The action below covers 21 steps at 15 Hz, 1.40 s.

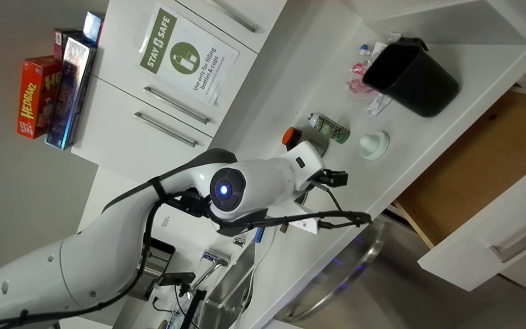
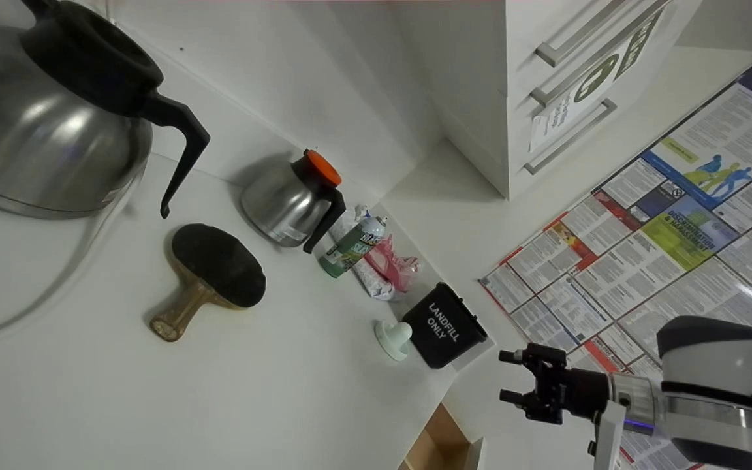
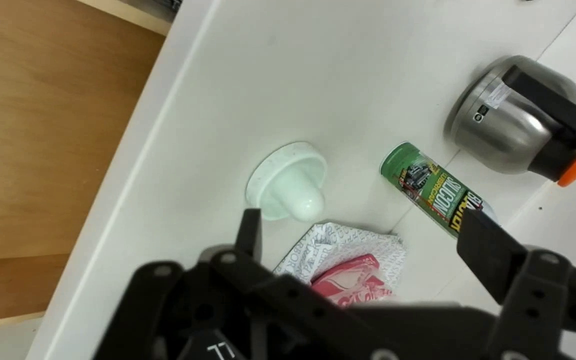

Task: Open the topmost drawer on the right then place the white object on the counter inside the drawer

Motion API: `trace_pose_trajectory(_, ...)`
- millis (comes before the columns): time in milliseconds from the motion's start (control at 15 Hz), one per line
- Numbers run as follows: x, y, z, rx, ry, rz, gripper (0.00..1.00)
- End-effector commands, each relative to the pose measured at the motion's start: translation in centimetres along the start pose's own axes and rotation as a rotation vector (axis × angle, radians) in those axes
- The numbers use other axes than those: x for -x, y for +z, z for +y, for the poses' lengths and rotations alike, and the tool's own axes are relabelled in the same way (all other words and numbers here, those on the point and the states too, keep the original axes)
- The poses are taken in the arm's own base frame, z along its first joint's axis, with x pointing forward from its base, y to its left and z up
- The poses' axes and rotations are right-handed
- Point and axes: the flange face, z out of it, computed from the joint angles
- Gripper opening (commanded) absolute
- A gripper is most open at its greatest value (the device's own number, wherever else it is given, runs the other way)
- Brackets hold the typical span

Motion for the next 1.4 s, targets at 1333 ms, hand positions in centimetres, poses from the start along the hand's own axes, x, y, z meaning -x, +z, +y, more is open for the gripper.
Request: trace_pose_trajectory(1333, -10.1, 12.2, -3.5, 0.22, 0.013, -0.041, 1.0)
